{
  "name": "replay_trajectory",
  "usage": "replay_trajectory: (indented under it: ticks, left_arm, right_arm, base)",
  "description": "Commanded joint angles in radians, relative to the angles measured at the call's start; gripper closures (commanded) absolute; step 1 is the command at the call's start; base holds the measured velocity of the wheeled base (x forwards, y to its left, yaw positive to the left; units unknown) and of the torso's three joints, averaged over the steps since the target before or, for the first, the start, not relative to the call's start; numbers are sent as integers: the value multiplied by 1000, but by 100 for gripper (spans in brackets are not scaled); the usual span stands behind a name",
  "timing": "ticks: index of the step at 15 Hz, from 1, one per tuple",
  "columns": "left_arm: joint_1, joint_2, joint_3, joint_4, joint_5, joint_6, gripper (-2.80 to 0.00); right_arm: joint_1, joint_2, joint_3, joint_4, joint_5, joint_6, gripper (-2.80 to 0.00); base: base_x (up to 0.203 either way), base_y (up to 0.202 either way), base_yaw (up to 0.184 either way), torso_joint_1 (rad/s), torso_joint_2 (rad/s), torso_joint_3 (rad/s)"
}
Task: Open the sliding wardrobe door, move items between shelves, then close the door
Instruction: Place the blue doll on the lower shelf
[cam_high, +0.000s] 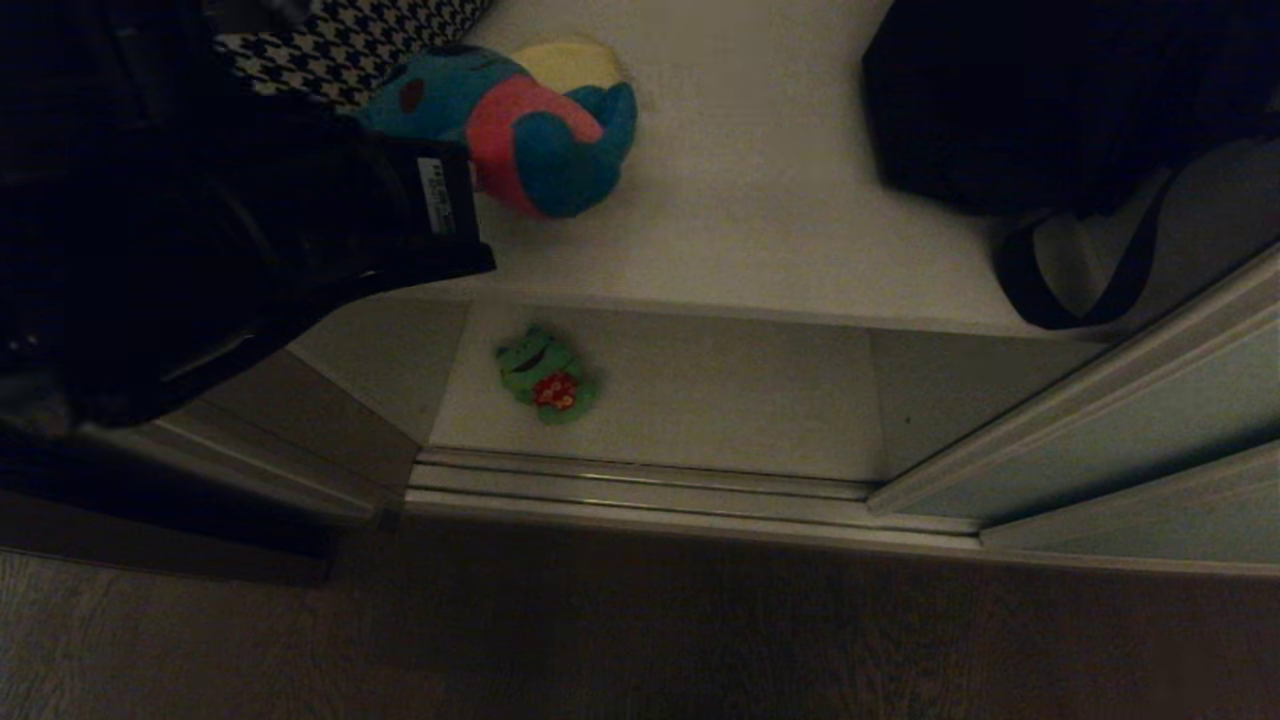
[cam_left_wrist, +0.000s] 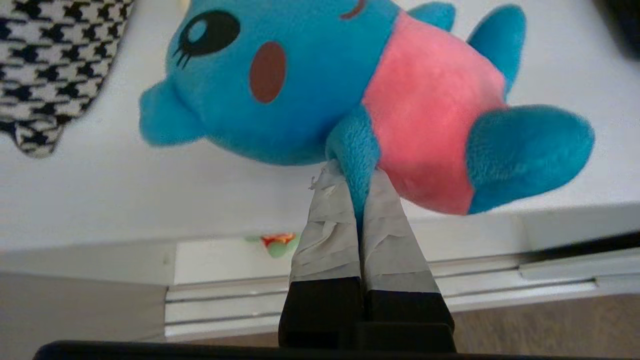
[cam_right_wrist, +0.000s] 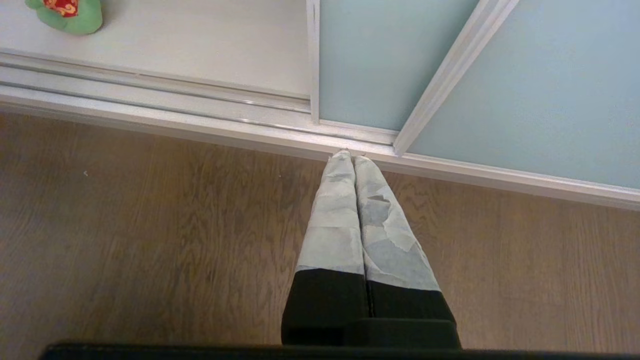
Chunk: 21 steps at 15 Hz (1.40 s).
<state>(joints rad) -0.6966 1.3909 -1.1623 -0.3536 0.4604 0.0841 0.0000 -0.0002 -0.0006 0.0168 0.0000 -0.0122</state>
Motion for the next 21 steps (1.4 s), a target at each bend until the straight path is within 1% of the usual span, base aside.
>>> replay_trajectory:
  ticks: [1,12,14,17,18,21]
  left_arm:
    - [2,-33,34,-4,3,-13,0]
    - [3,-26,24,-4,-8,-17,0]
    - [3,-24,29,-6,-9,-17,0]
    - [3,-23,35,-11,-11,-17,0]
    - [3,-23,33,-13,-11,-17,0]
    - [3,-26,36,-8,-11,-18,0]
  right_arm:
    - [0,0,0,0,0,0,0]
    - [0,0,1,0,0,0,0]
    - [0,0,-1,0,0,0,0]
    - [0,0,0,0,0,0,0]
    - [0,0,1,0,0,-2,0]
    - [0,0,-1,0,0,0,0]
  base:
    - [0,0,0,0,0,0]
    - [0,0,0,0,0,0]
    - [-61,69,-11,3,0,2]
    - [-157,179,-2,5,4,2]
    - [-27,116,20,-7,7,7]
    - [0,0,0,0,0,0]
